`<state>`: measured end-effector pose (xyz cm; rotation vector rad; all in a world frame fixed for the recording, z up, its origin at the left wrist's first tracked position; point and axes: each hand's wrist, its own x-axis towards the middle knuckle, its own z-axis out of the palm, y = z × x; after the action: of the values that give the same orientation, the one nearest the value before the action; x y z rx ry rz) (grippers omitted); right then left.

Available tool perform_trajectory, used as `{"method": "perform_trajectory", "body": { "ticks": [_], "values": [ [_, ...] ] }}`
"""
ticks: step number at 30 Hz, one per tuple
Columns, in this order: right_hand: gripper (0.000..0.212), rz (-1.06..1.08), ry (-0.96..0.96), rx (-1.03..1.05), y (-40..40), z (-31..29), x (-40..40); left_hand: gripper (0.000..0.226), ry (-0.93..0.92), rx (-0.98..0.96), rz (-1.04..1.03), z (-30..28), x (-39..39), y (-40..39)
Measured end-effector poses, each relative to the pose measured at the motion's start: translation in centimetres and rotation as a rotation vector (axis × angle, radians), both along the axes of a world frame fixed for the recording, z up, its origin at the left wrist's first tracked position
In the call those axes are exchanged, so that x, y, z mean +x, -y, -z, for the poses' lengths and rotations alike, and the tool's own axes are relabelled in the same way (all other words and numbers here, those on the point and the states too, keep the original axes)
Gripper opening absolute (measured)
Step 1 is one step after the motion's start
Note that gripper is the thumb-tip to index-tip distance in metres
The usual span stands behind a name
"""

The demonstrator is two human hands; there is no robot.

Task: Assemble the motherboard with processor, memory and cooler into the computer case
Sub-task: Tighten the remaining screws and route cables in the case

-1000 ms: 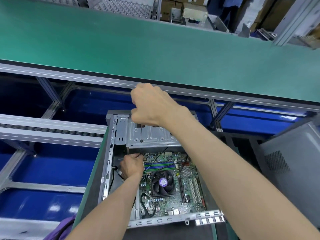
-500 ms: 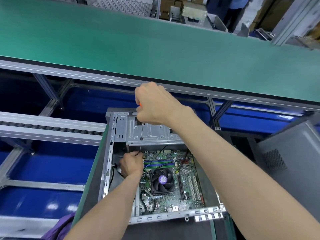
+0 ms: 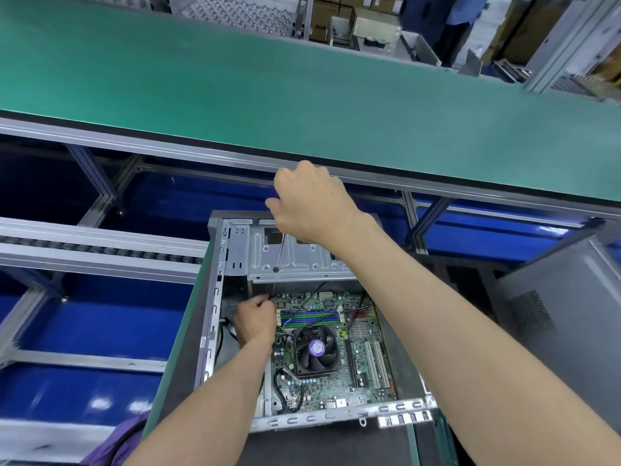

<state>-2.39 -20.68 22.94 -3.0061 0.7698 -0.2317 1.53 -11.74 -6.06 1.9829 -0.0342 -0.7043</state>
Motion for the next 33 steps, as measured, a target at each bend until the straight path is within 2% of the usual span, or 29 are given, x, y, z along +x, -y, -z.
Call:
{"method": "perform_trajectory", "body": {
  "ticks": [2,5,6,7,9,14,16,19,22,26,28,30,33],
  "values": [
    [0.039,0.021,0.001,-0.059,-0.1,0.0,0.0,0.037,-0.023,-0.038,-0.017,0.1,0.0,-0.2],
    [0.016,-0.052,-0.052,0.041,-0.3,-0.7,-0.1,0.032,-0.005,-0.045,0.005,0.3,-0.1,-0.3],
    [0.016,-0.078,-0.057,0.080,-0.3,-0.9,-0.2,0.031,0.005,-0.045,0.010,0.4,-0.1,-0.3],
    [0.021,-0.083,-0.074,0.101,-0.3,-1.0,-0.3,0.030,0.016,-0.048,0.016,0.6,0.0,-0.3],
    [0.017,-0.061,-0.056,0.090,-0.2,-0.9,-0.3,0.028,0.022,-0.048,0.016,1.2,0.1,-0.3],
    [0.025,-0.016,-0.021,-0.098,-0.2,-0.3,-0.4,0.026,0.037,-0.029,0.020,1.7,0.3,-0.1],
    [0.015,-0.080,-0.041,-0.007,-0.1,-0.6,-0.4,0.025,0.040,-0.027,0.027,1.8,0.3,-0.1],
    [0.023,-0.153,-0.079,0.106,-0.3,-0.8,-0.4,0.024,0.029,-0.038,0.042,1.9,0.2,0.2],
    [0.015,-0.094,-0.031,0.044,-0.3,-0.5,-0.1,0.024,0.012,-0.039,0.048,2.0,0.3,0.3],
    [0.023,-0.046,-0.013,-0.057,-0.5,-0.4,-0.1,0.023,0.017,-0.020,0.051,2.0,0.4,0.4],
    [0.017,-0.097,-0.038,0.014,-0.6,-0.6,0.0,0.023,0.042,-0.012,0.050,2.3,0.4,0.4],
    [0.021,-0.131,-0.065,0.096,-0.6,-1.0,-0.1,0.022,0.066,-0.002,0.047,2.7,0.6,0.4],
    [0.019,-0.098,-0.039,0.107,-0.3,-1.0,-0.2,0.022,0.068,-0.006,0.039,3.0,0.7,0.4]
  ]
}}
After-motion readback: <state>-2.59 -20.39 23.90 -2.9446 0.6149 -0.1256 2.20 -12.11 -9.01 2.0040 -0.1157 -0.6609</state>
